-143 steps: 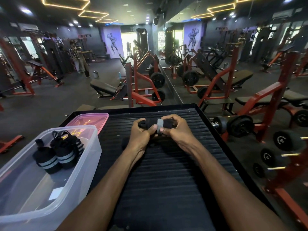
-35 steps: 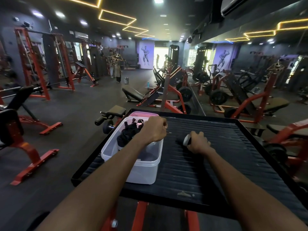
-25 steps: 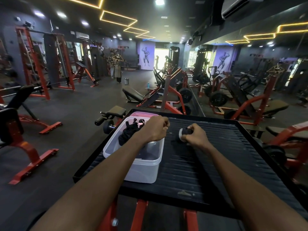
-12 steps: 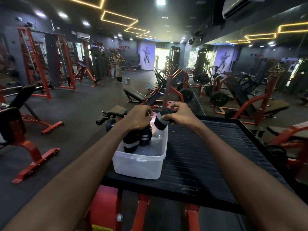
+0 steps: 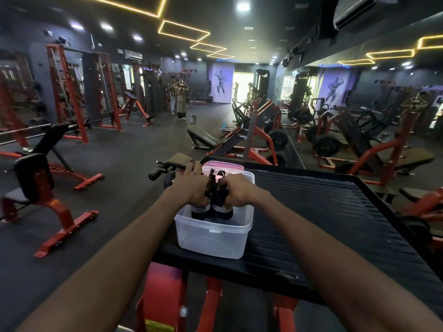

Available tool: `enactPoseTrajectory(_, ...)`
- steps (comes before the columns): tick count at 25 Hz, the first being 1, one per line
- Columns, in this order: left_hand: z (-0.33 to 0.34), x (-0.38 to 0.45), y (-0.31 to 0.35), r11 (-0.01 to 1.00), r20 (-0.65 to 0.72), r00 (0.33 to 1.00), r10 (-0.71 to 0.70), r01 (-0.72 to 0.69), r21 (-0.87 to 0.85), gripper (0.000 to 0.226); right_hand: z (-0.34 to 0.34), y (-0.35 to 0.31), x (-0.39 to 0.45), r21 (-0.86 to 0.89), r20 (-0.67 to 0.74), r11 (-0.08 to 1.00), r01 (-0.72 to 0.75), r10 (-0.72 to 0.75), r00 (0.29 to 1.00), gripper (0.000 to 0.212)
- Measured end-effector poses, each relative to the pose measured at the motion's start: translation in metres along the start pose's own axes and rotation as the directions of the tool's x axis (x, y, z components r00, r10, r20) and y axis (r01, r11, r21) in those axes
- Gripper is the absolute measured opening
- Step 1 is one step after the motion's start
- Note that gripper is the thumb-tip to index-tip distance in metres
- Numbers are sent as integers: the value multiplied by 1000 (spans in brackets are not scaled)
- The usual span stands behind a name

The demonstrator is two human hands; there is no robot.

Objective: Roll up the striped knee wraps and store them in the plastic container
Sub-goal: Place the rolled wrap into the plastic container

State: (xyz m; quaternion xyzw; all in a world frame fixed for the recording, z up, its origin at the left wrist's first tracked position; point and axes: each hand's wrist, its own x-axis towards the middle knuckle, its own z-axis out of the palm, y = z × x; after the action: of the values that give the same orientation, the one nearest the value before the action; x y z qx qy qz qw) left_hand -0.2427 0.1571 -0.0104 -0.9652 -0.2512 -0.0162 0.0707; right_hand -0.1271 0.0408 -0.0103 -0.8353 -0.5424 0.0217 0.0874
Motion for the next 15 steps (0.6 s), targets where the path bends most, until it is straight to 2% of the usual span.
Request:
enactPoseTrajectory(8, 14, 2, 2, 1000, -94, 995, 13, -12, 14, 51, 10, -11, 5, -34, -40, 998, -49, 47, 998, 37)
enactPoseTrajectory(15, 14, 6, 4, 1000, -101, 995, -15, 16, 9, 48, 12, -16, 10, -43, -66, 994, -99, 96, 993, 25)
